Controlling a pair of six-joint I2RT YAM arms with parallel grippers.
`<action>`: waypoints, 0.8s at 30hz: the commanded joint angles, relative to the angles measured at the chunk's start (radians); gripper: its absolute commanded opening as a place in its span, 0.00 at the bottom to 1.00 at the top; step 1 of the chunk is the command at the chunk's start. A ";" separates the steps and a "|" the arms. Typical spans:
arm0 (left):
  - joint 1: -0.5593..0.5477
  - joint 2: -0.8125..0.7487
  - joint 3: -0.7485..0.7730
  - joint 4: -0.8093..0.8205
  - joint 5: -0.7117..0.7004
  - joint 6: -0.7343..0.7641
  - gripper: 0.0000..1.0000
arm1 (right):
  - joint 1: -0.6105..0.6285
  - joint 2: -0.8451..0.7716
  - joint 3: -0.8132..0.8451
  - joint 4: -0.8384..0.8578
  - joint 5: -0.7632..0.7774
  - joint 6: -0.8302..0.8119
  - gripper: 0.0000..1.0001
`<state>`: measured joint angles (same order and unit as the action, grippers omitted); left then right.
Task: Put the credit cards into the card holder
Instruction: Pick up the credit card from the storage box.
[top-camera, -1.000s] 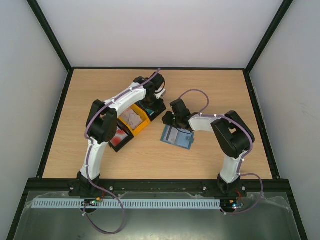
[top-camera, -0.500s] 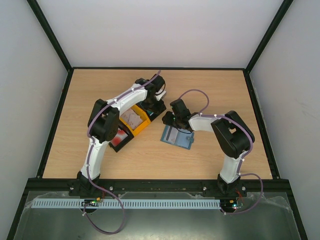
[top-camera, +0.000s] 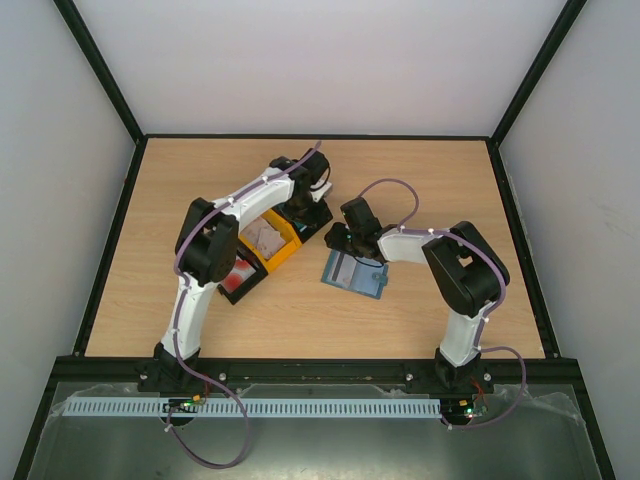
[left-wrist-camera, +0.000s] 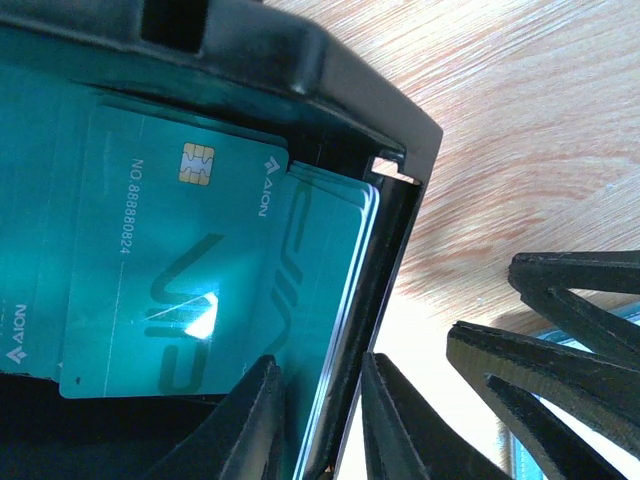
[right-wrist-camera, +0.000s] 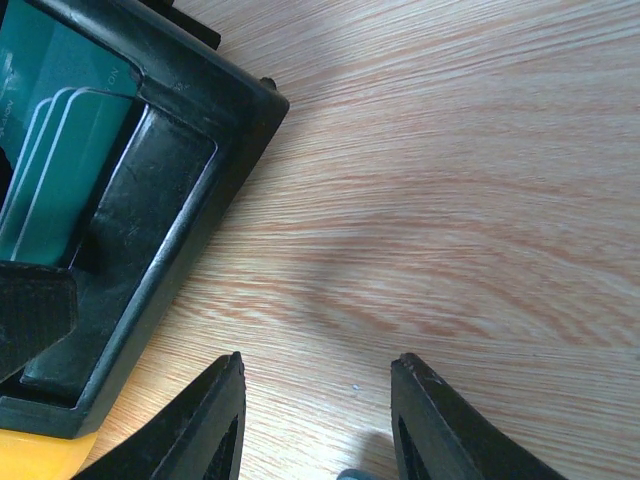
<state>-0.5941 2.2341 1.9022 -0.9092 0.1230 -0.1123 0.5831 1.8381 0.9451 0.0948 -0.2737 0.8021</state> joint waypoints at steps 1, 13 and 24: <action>0.000 -0.057 -0.005 -0.023 0.009 0.003 0.23 | -0.005 -0.020 -0.009 -0.020 0.016 0.009 0.41; 0.000 -0.067 -0.003 -0.032 -0.006 -0.001 0.14 | -0.005 -0.021 -0.010 -0.020 0.017 0.010 0.41; 0.001 -0.093 -0.002 -0.041 -0.029 -0.001 0.07 | -0.006 -0.029 -0.003 -0.024 0.018 0.008 0.41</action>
<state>-0.5941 2.2009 1.9007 -0.9119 0.0990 -0.1131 0.5827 1.8381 0.9451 0.0948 -0.2733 0.8089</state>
